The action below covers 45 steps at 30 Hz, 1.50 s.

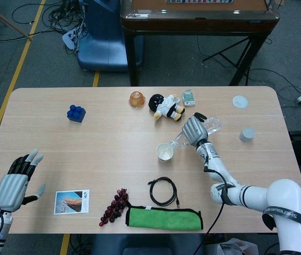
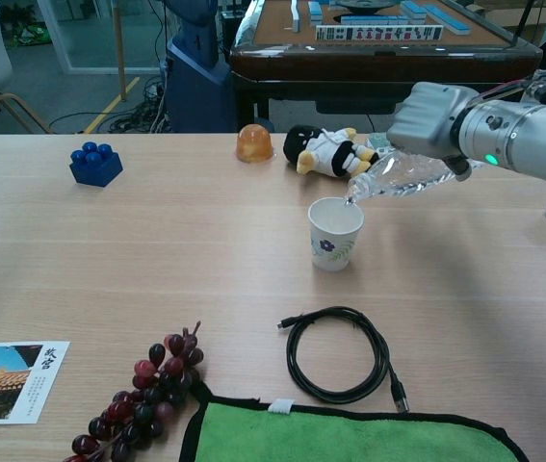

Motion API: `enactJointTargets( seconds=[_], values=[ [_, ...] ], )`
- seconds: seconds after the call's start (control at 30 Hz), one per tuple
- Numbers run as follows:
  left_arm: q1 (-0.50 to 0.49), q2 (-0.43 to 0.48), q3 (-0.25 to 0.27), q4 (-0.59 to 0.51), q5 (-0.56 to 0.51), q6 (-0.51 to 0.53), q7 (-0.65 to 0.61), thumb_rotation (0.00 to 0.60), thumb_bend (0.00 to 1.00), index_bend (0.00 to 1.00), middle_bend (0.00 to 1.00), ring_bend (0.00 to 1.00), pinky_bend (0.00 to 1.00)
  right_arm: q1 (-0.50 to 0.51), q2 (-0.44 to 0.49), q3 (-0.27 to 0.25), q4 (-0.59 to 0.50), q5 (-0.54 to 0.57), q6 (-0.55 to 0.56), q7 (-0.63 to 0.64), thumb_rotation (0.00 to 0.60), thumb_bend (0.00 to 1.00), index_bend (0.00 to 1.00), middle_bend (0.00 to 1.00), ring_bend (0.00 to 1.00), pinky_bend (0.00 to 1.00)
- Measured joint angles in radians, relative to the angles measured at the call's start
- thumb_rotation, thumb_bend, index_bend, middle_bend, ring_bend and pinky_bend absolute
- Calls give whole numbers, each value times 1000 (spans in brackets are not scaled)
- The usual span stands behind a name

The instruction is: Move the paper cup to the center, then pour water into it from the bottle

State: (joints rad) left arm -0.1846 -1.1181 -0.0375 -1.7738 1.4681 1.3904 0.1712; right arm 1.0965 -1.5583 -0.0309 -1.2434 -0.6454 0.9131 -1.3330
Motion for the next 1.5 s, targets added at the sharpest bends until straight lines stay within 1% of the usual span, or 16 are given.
enactJointTargets(
  seconds=[0.53,1.1,1.27,1.5],
  values=[
    [1,3,0,-3,4,4,-3,600,318,61,0,0,54,22,-14,-10,3,9,7,-32,600,183,619,607,475,498],
    [3,4,-1,-2,3,5,-6,600,318,60,0,0,55,27,-29,-12,14,4,13,-25,600,183,619,607,475,498],
    [3,4,0,-3,4,5,-7,600,317,62,0,0,55,17,-32,-5,19,-3,14,11,600,183,619,607,475,498],
    [2,4,-1,-1,1,2,-9,600,318,62,0,0,55,-16,-38,18,28,-28,11,128,600,183,619,607,475,498]
  ],
)
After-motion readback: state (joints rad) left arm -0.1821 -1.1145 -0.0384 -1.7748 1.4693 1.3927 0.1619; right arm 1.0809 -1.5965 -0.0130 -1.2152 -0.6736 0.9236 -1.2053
